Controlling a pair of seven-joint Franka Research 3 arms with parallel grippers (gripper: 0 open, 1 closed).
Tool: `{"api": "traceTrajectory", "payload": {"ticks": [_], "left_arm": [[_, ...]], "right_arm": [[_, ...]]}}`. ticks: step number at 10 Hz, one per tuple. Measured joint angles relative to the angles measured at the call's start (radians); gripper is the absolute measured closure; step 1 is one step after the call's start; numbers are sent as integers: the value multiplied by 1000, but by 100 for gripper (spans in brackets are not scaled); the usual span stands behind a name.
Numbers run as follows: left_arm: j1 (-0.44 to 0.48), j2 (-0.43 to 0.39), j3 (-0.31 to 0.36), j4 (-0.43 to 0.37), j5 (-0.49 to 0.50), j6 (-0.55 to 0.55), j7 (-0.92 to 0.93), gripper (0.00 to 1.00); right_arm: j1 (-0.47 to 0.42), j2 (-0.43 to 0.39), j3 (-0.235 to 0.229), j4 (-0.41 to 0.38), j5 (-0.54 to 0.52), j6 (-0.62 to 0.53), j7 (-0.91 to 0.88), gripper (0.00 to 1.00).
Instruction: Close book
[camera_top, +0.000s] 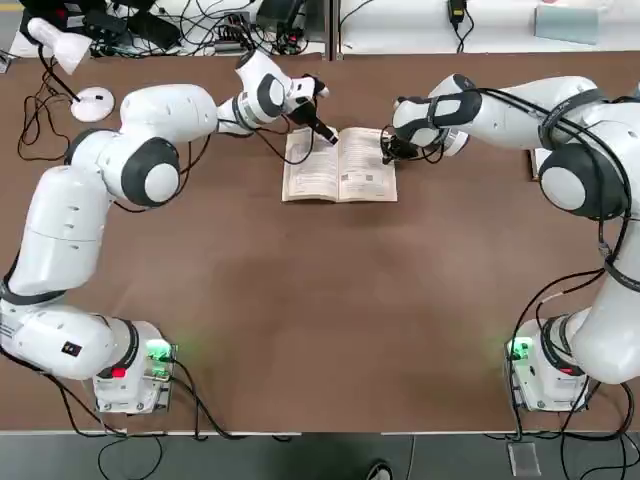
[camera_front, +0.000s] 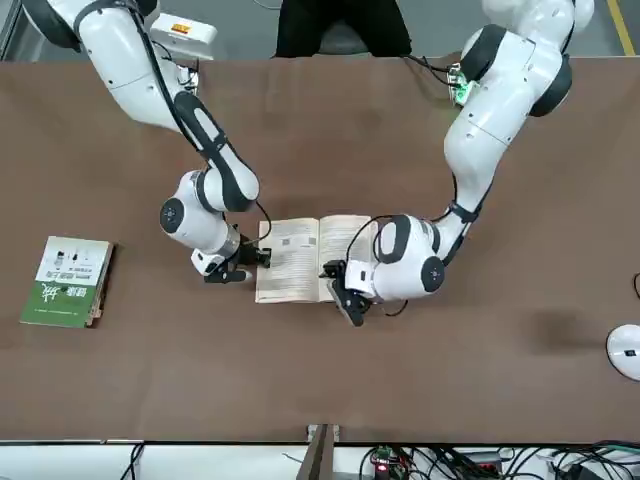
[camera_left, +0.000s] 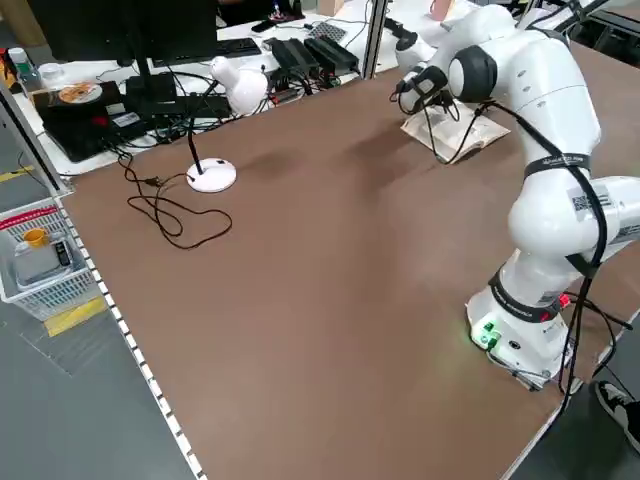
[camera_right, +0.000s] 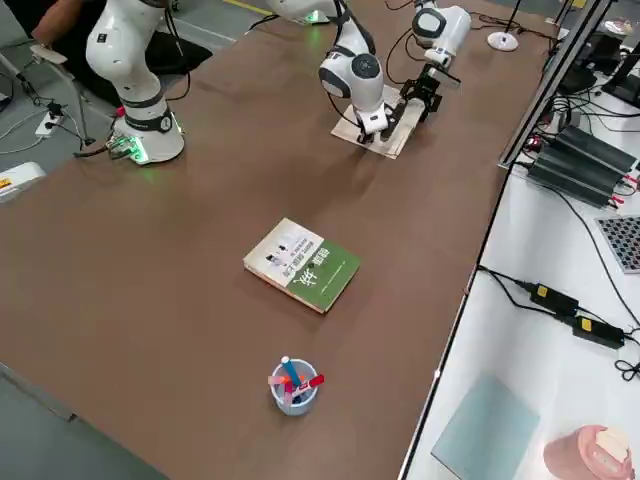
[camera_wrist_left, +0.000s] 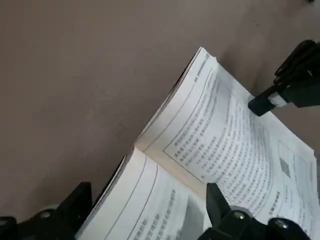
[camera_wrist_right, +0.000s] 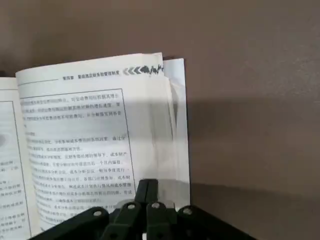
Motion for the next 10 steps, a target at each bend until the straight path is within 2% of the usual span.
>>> {"api": "traceTrajectory", "payload": {"ticks": [10], "left_arm": [[1,-1,0,14,-85,-29,-1,0]], "right_arm": [[0,0,0,0,0,0,0,99]]}}
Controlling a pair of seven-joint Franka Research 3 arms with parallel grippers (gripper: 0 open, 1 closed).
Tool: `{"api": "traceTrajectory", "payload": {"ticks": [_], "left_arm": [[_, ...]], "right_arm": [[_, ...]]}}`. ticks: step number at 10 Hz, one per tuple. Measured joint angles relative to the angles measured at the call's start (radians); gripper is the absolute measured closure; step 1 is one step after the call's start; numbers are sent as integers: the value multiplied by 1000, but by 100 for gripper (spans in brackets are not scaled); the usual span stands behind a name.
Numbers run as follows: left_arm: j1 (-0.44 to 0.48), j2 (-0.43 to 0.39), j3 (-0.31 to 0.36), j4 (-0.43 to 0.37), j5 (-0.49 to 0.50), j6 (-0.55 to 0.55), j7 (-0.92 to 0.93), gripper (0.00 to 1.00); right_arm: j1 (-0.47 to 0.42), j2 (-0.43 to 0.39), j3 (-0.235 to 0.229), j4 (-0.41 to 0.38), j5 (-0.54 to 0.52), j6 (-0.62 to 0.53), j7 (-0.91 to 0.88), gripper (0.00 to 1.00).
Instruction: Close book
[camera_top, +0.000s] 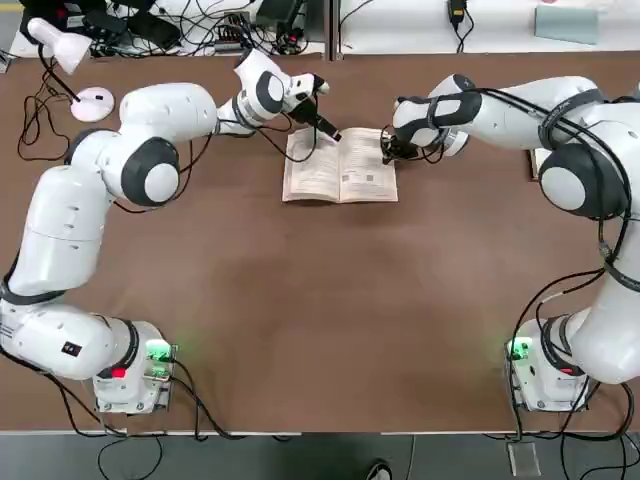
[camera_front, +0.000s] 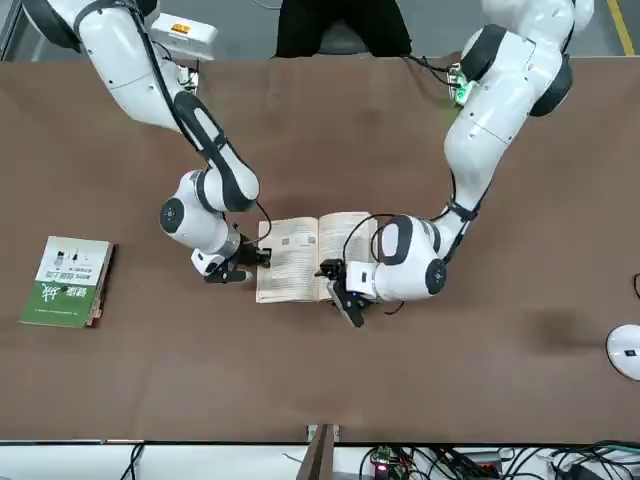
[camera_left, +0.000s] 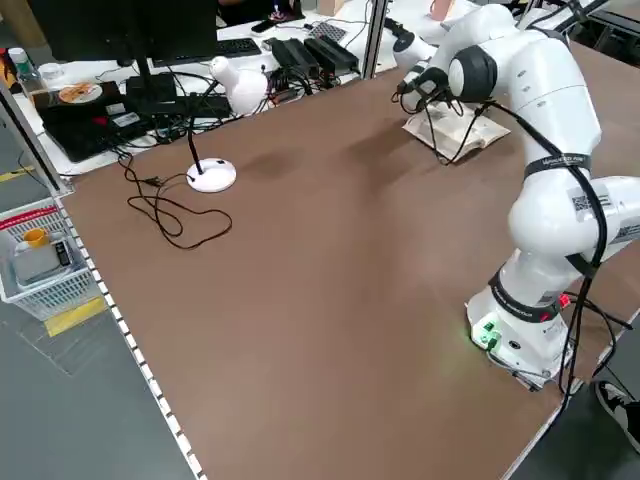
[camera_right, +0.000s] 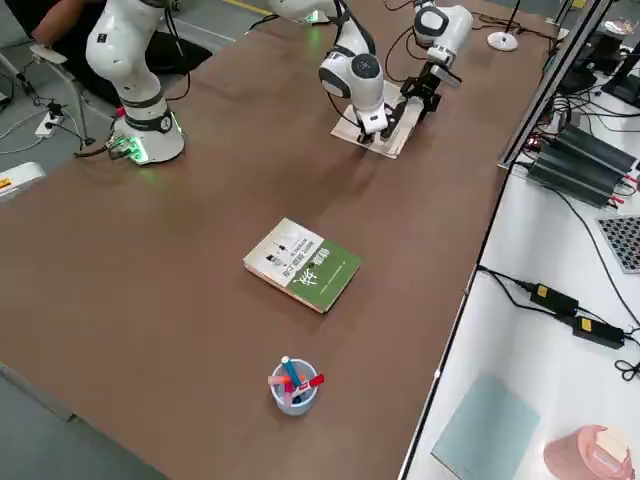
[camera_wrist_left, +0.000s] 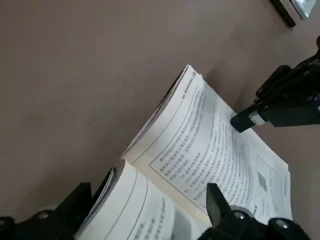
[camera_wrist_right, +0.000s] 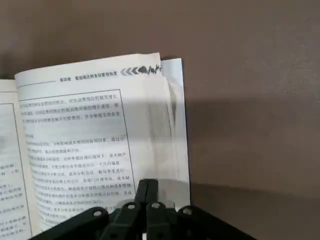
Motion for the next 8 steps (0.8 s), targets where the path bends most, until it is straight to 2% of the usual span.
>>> {"api": "traceTrajectory", "payload": {"ticks": [8], "left_arm": [[0,-8,-2,9,-129,-39,-7,0]], "right_arm": [[0,0,1,0,0,0,0,99]]}}
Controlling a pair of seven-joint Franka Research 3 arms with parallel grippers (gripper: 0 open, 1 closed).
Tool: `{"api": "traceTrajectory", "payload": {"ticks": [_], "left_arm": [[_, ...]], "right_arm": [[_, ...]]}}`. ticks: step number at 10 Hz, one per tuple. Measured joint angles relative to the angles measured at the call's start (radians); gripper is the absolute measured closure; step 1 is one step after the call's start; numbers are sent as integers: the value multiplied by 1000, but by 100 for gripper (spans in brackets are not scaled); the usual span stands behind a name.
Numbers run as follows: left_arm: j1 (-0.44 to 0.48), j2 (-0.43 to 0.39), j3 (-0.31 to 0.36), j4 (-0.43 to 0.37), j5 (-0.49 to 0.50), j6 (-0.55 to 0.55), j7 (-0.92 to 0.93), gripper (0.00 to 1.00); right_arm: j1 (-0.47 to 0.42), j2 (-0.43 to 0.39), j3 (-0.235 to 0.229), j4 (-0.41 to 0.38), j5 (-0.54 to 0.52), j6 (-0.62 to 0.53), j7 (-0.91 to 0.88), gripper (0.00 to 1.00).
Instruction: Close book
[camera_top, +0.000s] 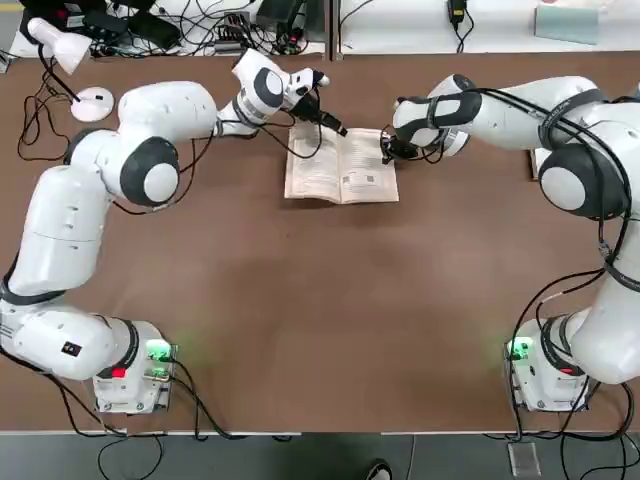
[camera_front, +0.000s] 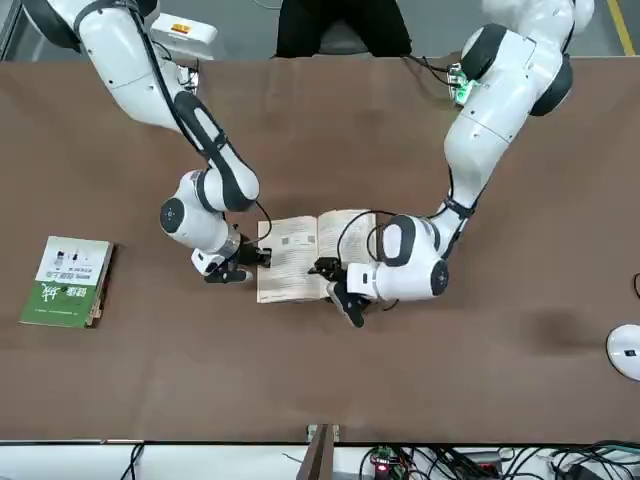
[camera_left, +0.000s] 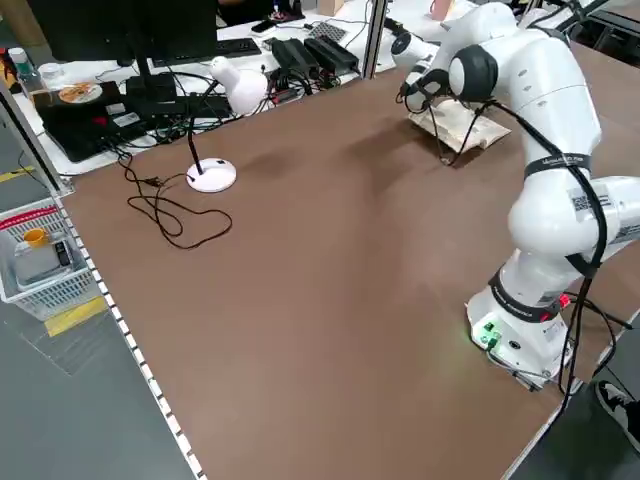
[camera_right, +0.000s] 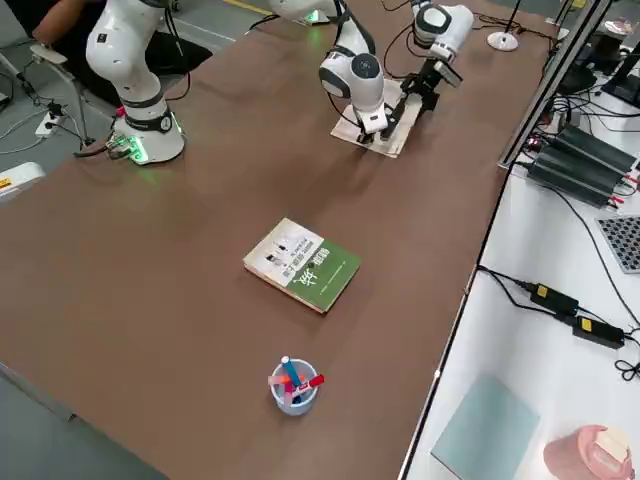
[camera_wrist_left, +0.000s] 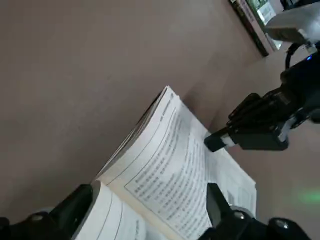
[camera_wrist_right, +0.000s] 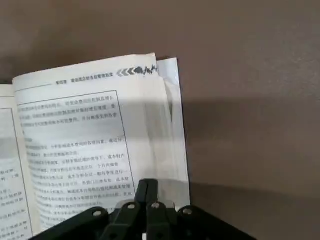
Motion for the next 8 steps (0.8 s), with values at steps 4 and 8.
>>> {"api": "traceTrajectory", "payload": {"ticks": [4,8], "left_arm": [[2,-2,0,0,-40,-11,-6,0],[2,-3,0,0,-76,-16,-20,0]], "right_arm": [[0,0,0,0,0,0,0,99],[0,0,0,0,0,0,0,99]]}}
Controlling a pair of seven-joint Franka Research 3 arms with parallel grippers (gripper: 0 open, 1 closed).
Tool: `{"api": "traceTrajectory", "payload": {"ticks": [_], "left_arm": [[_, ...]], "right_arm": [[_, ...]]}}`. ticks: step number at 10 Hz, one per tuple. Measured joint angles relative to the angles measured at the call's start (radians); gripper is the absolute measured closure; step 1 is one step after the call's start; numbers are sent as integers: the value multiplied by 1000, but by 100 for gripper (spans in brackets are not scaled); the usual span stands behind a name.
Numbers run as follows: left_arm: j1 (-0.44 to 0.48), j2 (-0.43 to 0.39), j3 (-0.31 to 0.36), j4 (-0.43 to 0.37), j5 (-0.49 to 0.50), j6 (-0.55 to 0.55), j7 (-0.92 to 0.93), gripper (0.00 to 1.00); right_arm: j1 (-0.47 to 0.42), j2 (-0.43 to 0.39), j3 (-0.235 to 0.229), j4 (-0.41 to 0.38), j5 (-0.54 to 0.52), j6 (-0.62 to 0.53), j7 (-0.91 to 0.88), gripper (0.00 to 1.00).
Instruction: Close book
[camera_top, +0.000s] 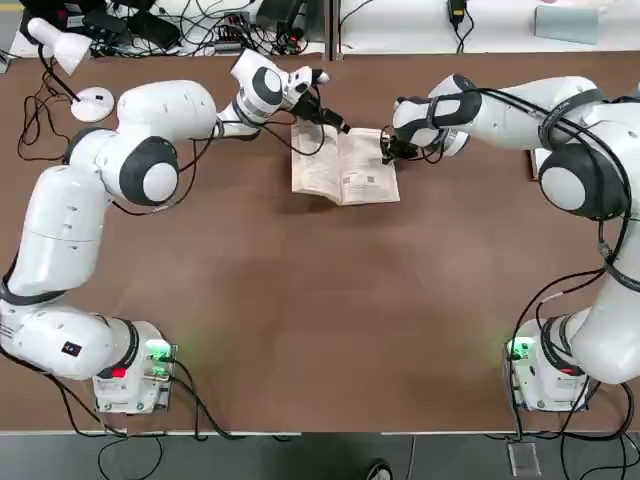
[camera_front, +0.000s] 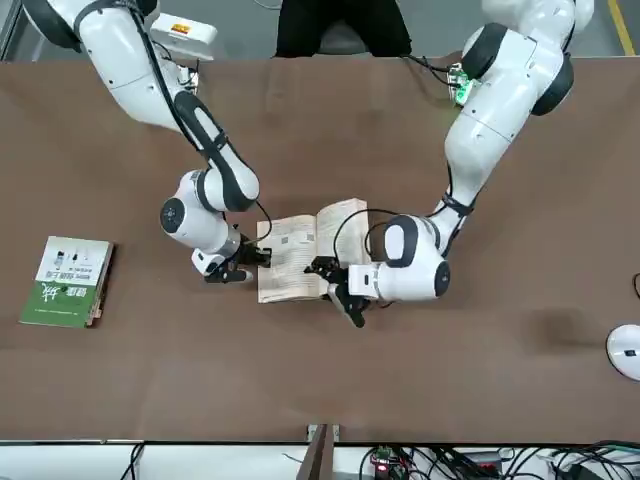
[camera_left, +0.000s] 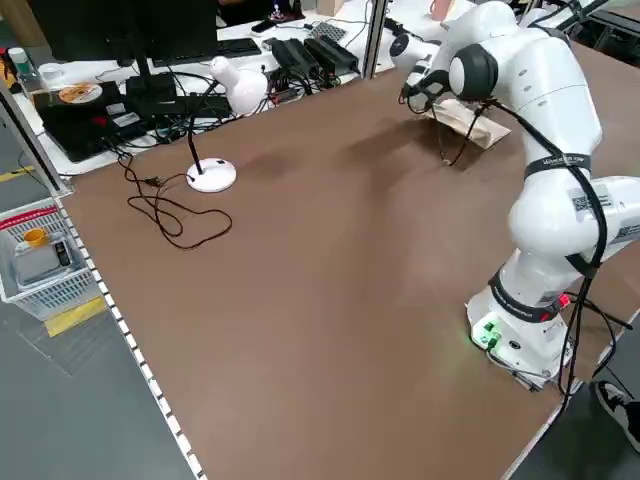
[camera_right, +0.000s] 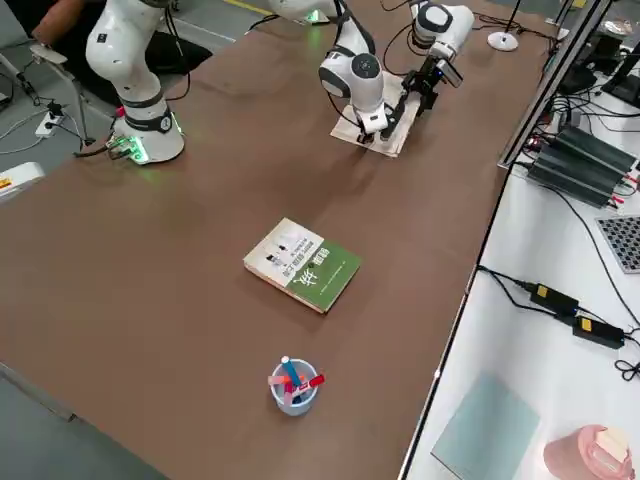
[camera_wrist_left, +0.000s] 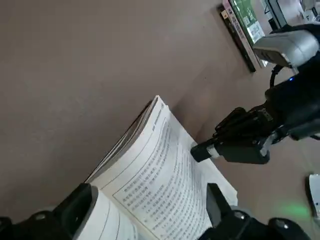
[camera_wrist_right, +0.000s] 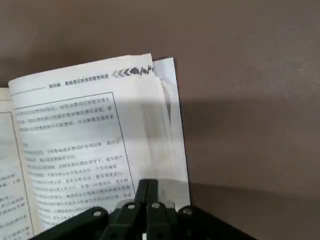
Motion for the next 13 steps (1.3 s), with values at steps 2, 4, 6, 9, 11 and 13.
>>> {"api": "traceTrajectory", "payload": {"ticks": [2,4,6,9,11,13], "left_arm": [[0,0,0,0,-22,-1,-2,0],[0,0,0,0,-52,-1,-2,0],[-1,0,0,0,-77,-3,-8,0],[0,-1,-1,2,-86,-14,-46,0],[-1,-3,-1,4,-86,-17,-60,0],[0,-4,-1,6,-87,-21,-76,0]], "right_arm": [[0,0,0,0,0,0,0,99],[0,0,0,0,0,0,0,99],[0,0,0,0,0,0,0,99],[0,0,0,0,0,0,0,99],[0,0,0,0,0,0,0,99],[0,0,0,0,0,0,0,99]]}}
